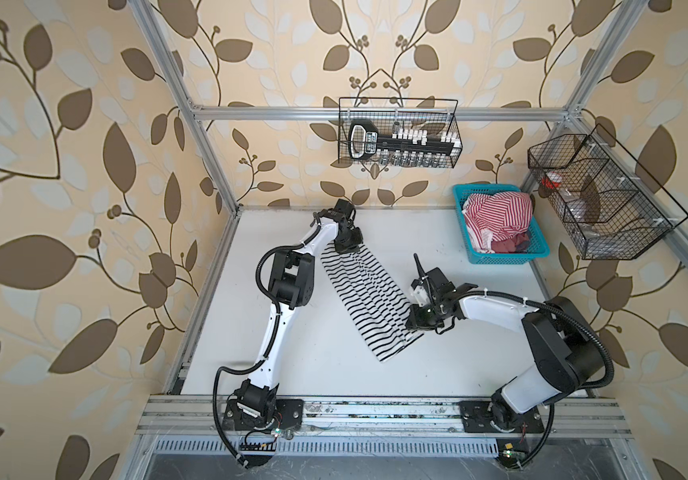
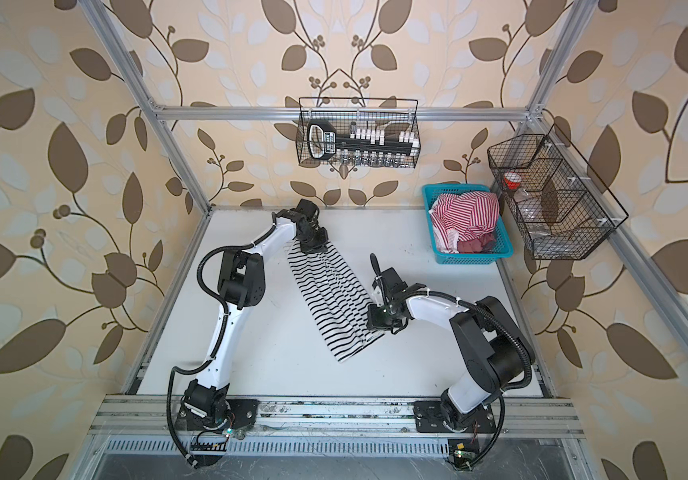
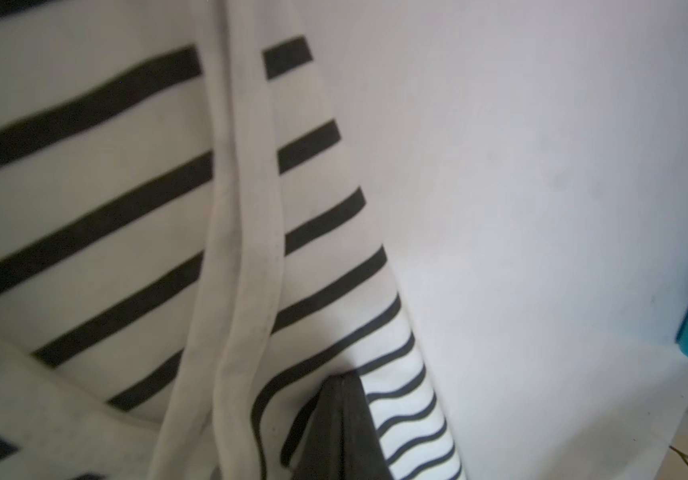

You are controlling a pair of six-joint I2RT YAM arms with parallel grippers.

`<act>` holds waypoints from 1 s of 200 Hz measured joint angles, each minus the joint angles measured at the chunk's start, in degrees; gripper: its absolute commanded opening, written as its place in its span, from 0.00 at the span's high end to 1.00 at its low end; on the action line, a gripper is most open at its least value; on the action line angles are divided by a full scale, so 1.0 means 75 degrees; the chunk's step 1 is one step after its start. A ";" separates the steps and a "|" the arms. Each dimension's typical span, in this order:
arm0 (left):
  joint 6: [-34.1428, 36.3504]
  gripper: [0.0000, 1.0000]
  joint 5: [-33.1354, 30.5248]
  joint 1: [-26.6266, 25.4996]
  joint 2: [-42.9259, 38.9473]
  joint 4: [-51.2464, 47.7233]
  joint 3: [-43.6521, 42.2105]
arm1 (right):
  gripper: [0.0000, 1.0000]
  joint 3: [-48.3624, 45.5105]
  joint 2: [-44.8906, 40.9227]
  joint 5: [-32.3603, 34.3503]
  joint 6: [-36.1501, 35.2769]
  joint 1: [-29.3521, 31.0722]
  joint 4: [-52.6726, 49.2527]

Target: Fold and stack the tank tops

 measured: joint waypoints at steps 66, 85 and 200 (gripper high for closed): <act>-0.0152 1.00 0.1029 -0.0361 0.0632 0.0839 0.0664 | 0.77 0.0050 0.0469 -0.0979 0.1032 0.1174 0.0935; -0.0178 0.86 0.1070 -0.0393 0.0635 0.0892 0.0664 | 0.75 0.0245 0.0557 -0.1000 0.1090 0.1204 0.0769; -0.0026 0.53 0.0146 -0.0411 -0.2238 0.0822 -0.0737 | 0.65 0.1705 -0.1116 -0.0230 0.0612 0.0886 -0.0723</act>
